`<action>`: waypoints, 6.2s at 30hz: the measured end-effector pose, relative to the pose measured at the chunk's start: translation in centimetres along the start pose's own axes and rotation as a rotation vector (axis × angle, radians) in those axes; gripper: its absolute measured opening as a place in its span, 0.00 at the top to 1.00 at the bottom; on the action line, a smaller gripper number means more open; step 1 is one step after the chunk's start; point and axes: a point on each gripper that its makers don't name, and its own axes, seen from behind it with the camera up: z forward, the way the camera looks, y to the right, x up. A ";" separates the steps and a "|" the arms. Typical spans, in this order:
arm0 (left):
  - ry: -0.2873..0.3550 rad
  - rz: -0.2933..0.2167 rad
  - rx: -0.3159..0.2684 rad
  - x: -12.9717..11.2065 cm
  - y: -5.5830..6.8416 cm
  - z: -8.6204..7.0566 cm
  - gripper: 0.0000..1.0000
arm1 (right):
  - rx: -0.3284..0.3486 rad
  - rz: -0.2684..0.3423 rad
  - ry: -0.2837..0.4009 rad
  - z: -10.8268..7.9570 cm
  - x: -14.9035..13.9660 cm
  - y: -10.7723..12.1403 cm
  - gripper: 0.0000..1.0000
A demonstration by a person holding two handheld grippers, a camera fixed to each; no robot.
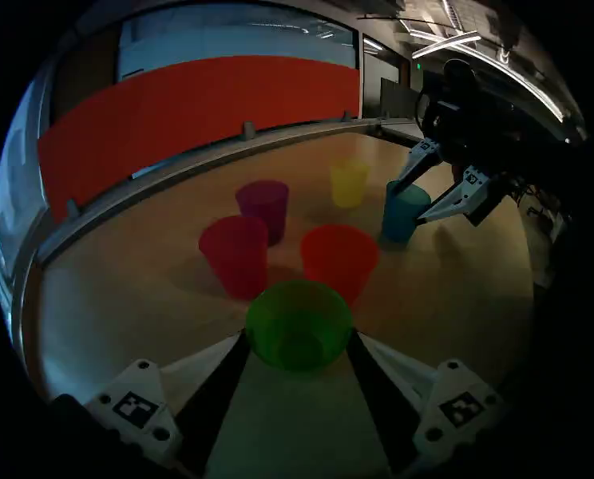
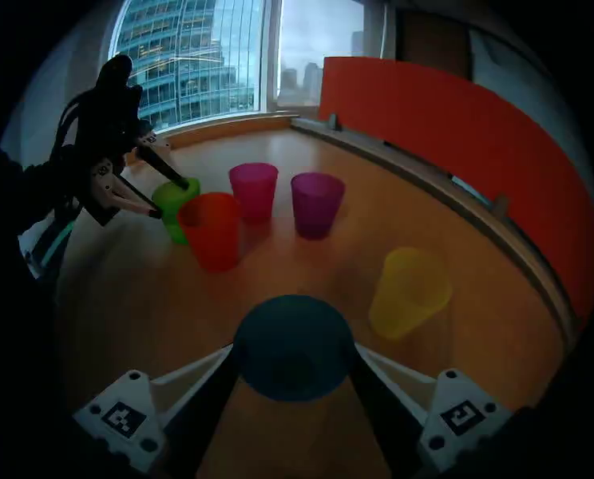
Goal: Pour water
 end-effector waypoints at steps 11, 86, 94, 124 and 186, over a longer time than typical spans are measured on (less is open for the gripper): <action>-0.007 -0.001 0.001 0.0 -0.1 0.1 0.14 | 0.000 0.009 -0.006 0.1 -0.2 -0.1 0.05; 0.240 -0.170 0.308 3.7 -7.2 -9.9 0.02 | -0.339 0.161 0.229 -11.7 1.2 3.5 0.00; 0.315 -0.177 0.334 5.9 -7.4 -10.8 0.02 | -0.417 0.187 0.302 -13.5 2.8 4.3 0.00; 0.682 -0.195 0.560 15.5 -7.1 -12.8 0.02 | -0.972 0.283 0.684 -23.8 8.2 12.3 0.00; 0.651 -0.209 0.696 7.7 -6.9 -10.1 0.02 | -1.079 0.398 0.668 -25.4 3.0 11.8 0.00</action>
